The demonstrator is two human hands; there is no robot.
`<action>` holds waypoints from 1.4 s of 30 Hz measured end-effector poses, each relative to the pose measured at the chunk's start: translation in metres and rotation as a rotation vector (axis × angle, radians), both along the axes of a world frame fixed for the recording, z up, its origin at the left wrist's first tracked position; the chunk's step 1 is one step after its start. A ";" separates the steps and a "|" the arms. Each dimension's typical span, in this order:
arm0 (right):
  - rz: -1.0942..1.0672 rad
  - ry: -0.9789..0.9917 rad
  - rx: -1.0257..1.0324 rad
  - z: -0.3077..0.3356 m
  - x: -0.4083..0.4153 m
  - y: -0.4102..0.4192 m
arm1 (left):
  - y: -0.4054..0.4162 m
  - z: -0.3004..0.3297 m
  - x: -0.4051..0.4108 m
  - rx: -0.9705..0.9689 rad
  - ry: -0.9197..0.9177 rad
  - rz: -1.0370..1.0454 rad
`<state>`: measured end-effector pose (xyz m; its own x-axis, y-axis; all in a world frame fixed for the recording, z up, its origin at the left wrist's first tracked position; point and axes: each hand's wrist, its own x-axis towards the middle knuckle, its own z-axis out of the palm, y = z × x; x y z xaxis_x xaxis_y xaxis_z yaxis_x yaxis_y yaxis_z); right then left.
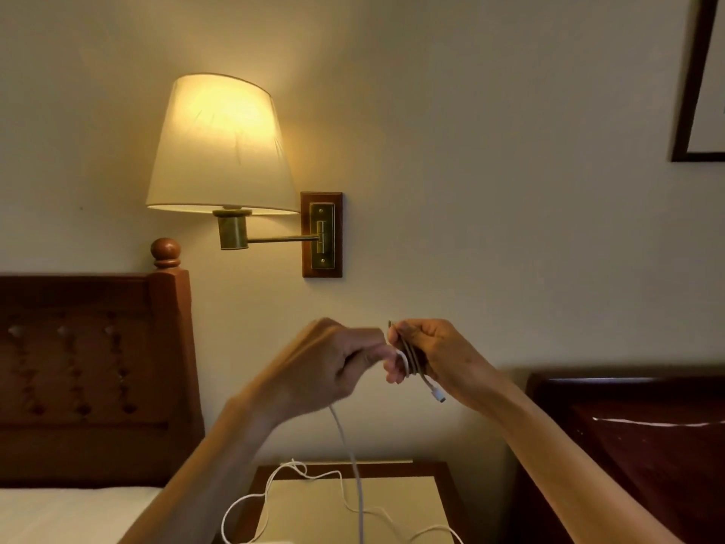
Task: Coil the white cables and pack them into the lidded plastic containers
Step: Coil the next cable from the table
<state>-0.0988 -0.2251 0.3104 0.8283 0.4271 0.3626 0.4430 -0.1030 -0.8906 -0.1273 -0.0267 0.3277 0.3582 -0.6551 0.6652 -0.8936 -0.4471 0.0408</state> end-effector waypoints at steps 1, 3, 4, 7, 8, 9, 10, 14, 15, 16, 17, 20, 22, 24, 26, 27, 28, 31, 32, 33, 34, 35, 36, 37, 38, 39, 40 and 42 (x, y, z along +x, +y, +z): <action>0.020 -0.023 -0.018 -0.002 -0.002 0.002 | 0.003 0.003 0.003 -0.021 -0.046 0.002; 0.100 -0.011 0.008 -0.006 -0.006 0.008 | 0.006 0.007 0.010 -0.065 -0.105 0.016; 0.154 0.017 0.052 -0.008 -0.008 0.011 | 0.007 0.008 0.014 -0.086 -0.131 0.033; 0.285 0.120 0.230 -0.009 -0.014 0.015 | 0.010 0.006 0.026 -0.177 -0.152 0.058; 0.321 0.150 0.280 -0.007 -0.015 0.013 | 0.010 0.003 0.028 -0.212 -0.130 0.044; 0.357 0.181 0.320 -0.006 -0.016 0.012 | 0.010 -0.001 0.031 -0.245 -0.099 0.027; 0.393 0.215 0.353 -0.005 -0.015 0.009 | 0.009 -0.006 0.034 -0.268 -0.074 0.020; 0.573 0.401 0.554 -0.002 -0.012 -0.003 | 0.011 -0.031 0.050 -0.337 0.000 0.061; 0.590 0.432 0.611 -0.001 -0.011 -0.007 | 0.016 -0.040 0.056 -0.365 0.027 0.075; 0.575 0.446 0.650 0.001 -0.010 -0.012 | 0.022 -0.049 0.062 -0.388 0.053 0.086; 0.534 0.445 0.674 0.005 -0.011 -0.016 | 0.028 -0.061 0.068 -0.400 0.079 0.099; 0.402 0.435 0.748 0.014 -0.012 -0.023 | 0.044 -0.096 0.083 -0.422 0.156 0.215; 0.351 0.453 0.799 0.018 -0.008 -0.022 | 0.047 -0.114 0.087 -0.411 0.241 0.362; 0.306 0.455 0.772 0.017 -0.002 -0.015 | 0.037 -0.117 0.076 -0.120 0.337 0.457; 0.194 0.373 0.616 0.007 0.007 -0.006 | 0.017 -0.104 0.051 0.261 0.403 0.390; 0.108 0.290 0.502 0.001 0.010 -0.001 | 0.007 -0.095 0.038 0.349 0.404 0.297; 0.035 0.208 0.396 -0.005 0.012 0.003 | -0.001 -0.083 0.025 0.371 0.381 0.209; -0.038 0.082 0.186 -0.021 0.012 0.007 | -0.002 -0.050 0.004 0.196 0.231 0.064; -0.061 0.044 0.111 -0.025 0.011 0.007 | 0.002 -0.041 0.003 0.132 0.167 0.054; -0.077 0.011 0.035 -0.029 0.010 0.007 | 0.007 -0.036 0.006 0.088 0.103 0.059; -0.072 -0.009 -0.020 -0.032 0.009 0.008 | 0.012 -0.032 0.010 0.063 0.043 0.071; -0.048 -0.014 -0.055 -0.034 0.007 0.008 | 0.016 -0.030 0.015 0.040 -0.005 0.086; -0.017 -0.011 -0.074 -0.035 0.005 0.009 | 0.019 -0.028 0.020 0.017 -0.039 0.105; 0.021 0.008 -0.074 -0.035 0.002 0.010 | 0.022 -0.026 0.025 -0.010 -0.064 0.121; 0.070 0.043 -0.051 -0.035 -0.001 0.011 | 0.024 -0.025 0.030 -0.037 -0.083 0.131; 0.127 0.083 -0.009 -0.032 -0.004 0.012 | 0.026 -0.025 0.035 -0.058 -0.100 0.129; 0.182 0.125 0.045 -0.029 -0.007 0.012 | 0.028 -0.026 0.041 -0.081 -0.106 0.115; 0.277 0.219 0.172 -0.020 -0.009 0.009 | 0.030 -0.031 0.052 -0.155 -0.084 0.092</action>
